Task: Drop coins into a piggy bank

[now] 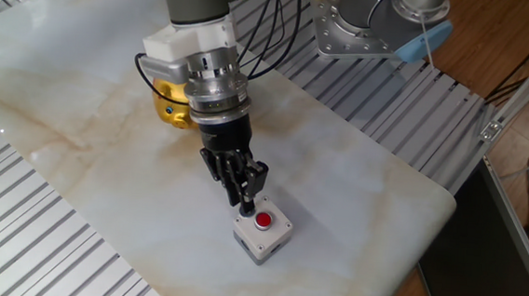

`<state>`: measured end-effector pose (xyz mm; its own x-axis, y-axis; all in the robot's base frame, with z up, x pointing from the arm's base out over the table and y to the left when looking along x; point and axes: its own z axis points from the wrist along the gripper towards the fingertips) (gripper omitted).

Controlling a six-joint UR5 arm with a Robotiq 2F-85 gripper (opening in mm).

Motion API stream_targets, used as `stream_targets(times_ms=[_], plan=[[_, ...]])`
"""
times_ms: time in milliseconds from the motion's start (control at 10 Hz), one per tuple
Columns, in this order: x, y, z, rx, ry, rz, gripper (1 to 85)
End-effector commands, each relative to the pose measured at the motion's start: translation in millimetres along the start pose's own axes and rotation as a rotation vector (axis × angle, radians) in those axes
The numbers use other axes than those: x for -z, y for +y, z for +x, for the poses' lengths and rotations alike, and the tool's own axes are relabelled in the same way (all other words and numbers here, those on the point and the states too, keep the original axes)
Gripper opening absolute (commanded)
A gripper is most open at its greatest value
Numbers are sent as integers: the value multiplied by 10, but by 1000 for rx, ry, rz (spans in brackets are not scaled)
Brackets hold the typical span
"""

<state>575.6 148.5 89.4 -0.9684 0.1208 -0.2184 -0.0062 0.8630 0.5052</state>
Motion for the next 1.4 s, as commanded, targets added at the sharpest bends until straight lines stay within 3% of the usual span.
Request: stream_targets(times_ms=[0, 500, 800, 1100, 1300], plan=[[2, 31, -36, -6, -11, -22, 333], [-15, 56, -52, -2, -18, -39, 333], [43, 152, -44, -21, -6, -93, 333], [76, 22, -31, 6, 5, -54, 333], [104, 1, -30, 15, 9, -50, 333]])
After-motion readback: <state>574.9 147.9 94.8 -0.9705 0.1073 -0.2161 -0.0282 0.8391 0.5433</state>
